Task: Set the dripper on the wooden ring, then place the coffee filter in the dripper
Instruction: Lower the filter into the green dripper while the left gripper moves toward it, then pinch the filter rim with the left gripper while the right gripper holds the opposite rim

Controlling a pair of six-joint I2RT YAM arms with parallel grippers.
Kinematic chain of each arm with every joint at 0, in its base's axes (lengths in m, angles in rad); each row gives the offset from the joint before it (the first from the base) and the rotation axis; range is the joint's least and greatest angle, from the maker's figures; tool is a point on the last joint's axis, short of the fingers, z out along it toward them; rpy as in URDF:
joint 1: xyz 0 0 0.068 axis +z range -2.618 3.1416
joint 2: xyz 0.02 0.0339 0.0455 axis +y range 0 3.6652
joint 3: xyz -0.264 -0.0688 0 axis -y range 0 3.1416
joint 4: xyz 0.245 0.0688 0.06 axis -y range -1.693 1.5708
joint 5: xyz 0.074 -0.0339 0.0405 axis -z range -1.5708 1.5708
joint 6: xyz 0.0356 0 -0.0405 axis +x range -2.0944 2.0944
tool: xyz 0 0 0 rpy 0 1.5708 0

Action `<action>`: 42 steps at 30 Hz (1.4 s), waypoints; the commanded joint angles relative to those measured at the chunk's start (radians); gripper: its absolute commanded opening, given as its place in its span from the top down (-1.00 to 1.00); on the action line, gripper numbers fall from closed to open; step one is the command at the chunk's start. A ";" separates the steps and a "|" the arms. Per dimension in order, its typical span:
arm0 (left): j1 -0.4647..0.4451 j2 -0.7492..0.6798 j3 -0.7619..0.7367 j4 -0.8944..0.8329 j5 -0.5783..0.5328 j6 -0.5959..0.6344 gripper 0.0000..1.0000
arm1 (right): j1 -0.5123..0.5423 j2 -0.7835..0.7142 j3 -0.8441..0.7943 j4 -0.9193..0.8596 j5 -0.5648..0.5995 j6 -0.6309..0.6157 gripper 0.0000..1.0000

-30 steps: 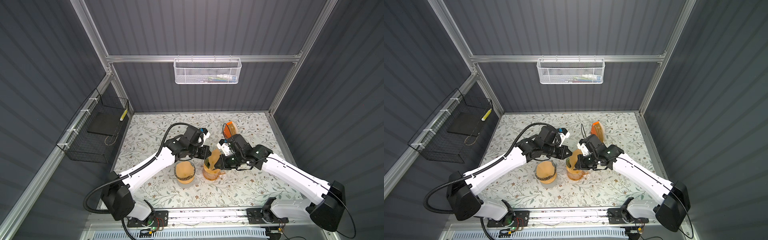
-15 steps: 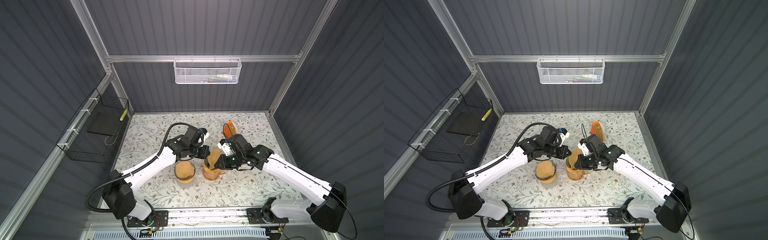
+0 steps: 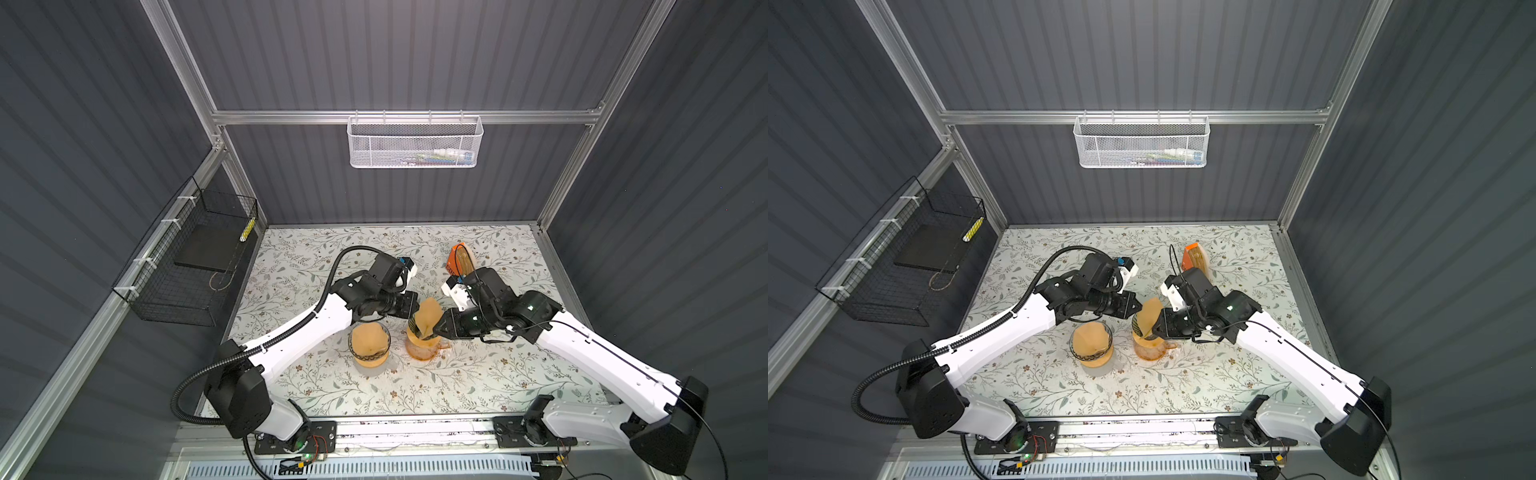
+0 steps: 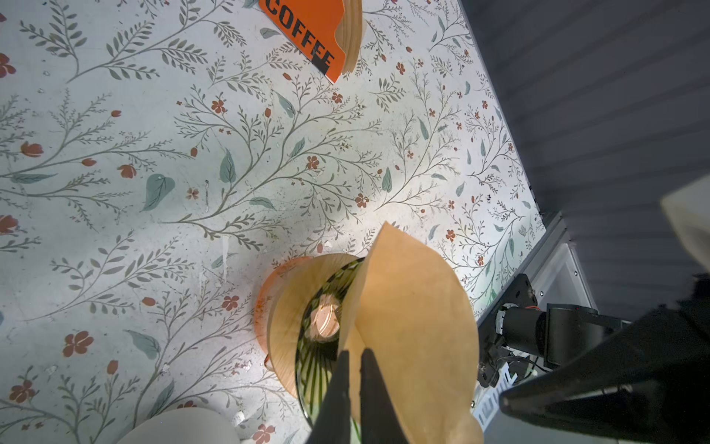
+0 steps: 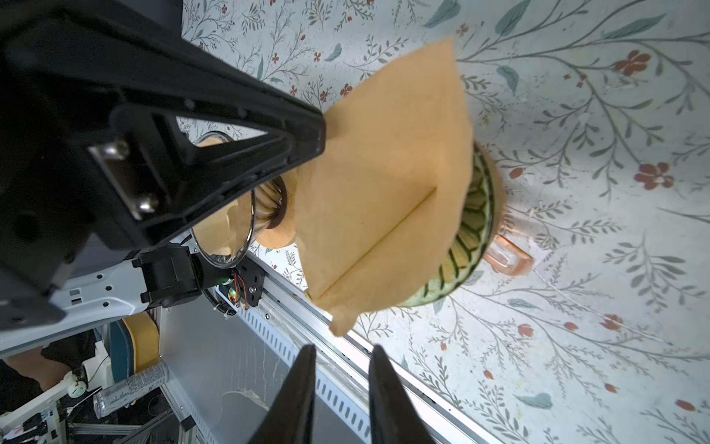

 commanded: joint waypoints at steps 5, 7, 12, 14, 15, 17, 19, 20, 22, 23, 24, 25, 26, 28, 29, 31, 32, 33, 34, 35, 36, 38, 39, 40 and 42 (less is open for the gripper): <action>-0.002 -0.003 0.006 -0.021 -0.006 0.019 0.80 | -0.006 -0.014 0.075 -0.052 0.078 -0.036 0.85; -0.002 -0.004 0.008 -0.021 -0.008 0.019 0.80 | -0.011 0.004 0.081 -0.047 0.085 -0.050 0.95; -0.003 -0.004 0.005 -0.019 -0.010 0.016 0.80 | -0.037 0.030 0.054 0.032 0.087 -0.053 1.00; -0.002 0.000 0.007 -0.016 -0.010 0.014 0.80 | -0.042 0.045 0.038 0.067 0.079 -0.054 1.00; -0.001 0.002 0.008 -0.016 -0.010 0.013 0.80 | -0.043 0.054 0.034 0.073 0.082 -0.054 1.00; -0.003 0.005 0.008 -0.016 -0.008 0.012 0.80 | -0.043 0.070 0.026 0.079 0.084 -0.062 1.00; -0.002 0.005 0.009 -0.016 -0.008 0.012 0.80 | -0.044 0.079 0.017 0.083 0.086 -0.063 1.00; -0.003 0.007 0.009 -0.019 -0.009 0.012 0.80 | -0.044 0.080 0.010 0.086 0.086 -0.063 1.00; -0.003 0.010 0.003 -0.017 -0.006 0.011 0.80 | -0.046 0.079 -0.006 0.092 0.088 -0.062 1.00; -0.002 0.012 -0.002 -0.012 -0.005 0.008 0.81 | -0.046 0.078 -0.016 0.096 0.089 -0.061 1.00; -0.002 0.013 -0.005 -0.013 -0.005 0.006 0.81 | -0.046 0.076 -0.023 0.101 0.089 -0.059 1.00; -0.003 0.015 -0.008 -0.014 -0.007 0.006 0.81 | -0.047 0.073 -0.031 0.107 0.089 -0.057 1.00; -0.003 0.013 -0.011 -0.015 -0.009 0.004 0.81 | -0.047 0.070 -0.041 0.113 0.091 -0.054 1.00; -0.002 0.010 -0.015 -0.016 -0.010 0.001 0.81 | -0.049 0.067 -0.055 0.120 0.095 -0.050 1.00; -0.003 0.008 -0.016 -0.018 -0.010 0.001 0.81 | -0.049 0.065 -0.063 0.124 0.095 -0.049 1.00; -0.003 0.007 -0.019 -0.025 -0.018 0.002 0.81 | -0.049 0.063 -0.072 0.128 0.096 -0.048 1.00; -0.002 0.005 -0.020 -0.028 -0.020 0.002 0.81 | -0.048 0.061 -0.078 0.133 0.098 -0.047 1.00; -0.001 0.006 -0.025 -0.030 -0.021 0.001 0.81 | -0.049 0.059 -0.083 0.136 0.102 -0.045 1.00; -0.002 0.005 -0.027 -0.029 -0.022 0.002 0.81 | -0.049 0.057 -0.087 0.138 0.103 -0.044 1.00; -0.003 0.005 -0.031 -0.030 -0.024 0.002 0.81 | -0.050 0.056 -0.090 0.142 0.104 -0.043 1.00; -0.003 0.004 -0.034 -0.031 -0.026 0.002 0.81 | -0.050 0.056 -0.092 0.141 0.104 -0.044 1.00; -0.002 0.005 -0.037 -0.036 -0.034 0.002 0.82 | -0.050 0.057 -0.096 0.144 0.107 -0.048 1.00; -0.002 0.007 -0.037 -0.036 -0.036 0.000 0.82 | -0.050 0.057 -0.096 0.144 0.111 -0.048 1.00; -0.003 0.009 -0.037 -0.038 -0.038 0.000 0.81 | -0.050 0.059 -0.096 0.144 0.115 -0.048 1.00; -0.002 0.010 -0.036 -0.036 -0.038 -0.001 0.82 | -0.050 0.059 -0.099 0.151 0.115 -0.048 1.00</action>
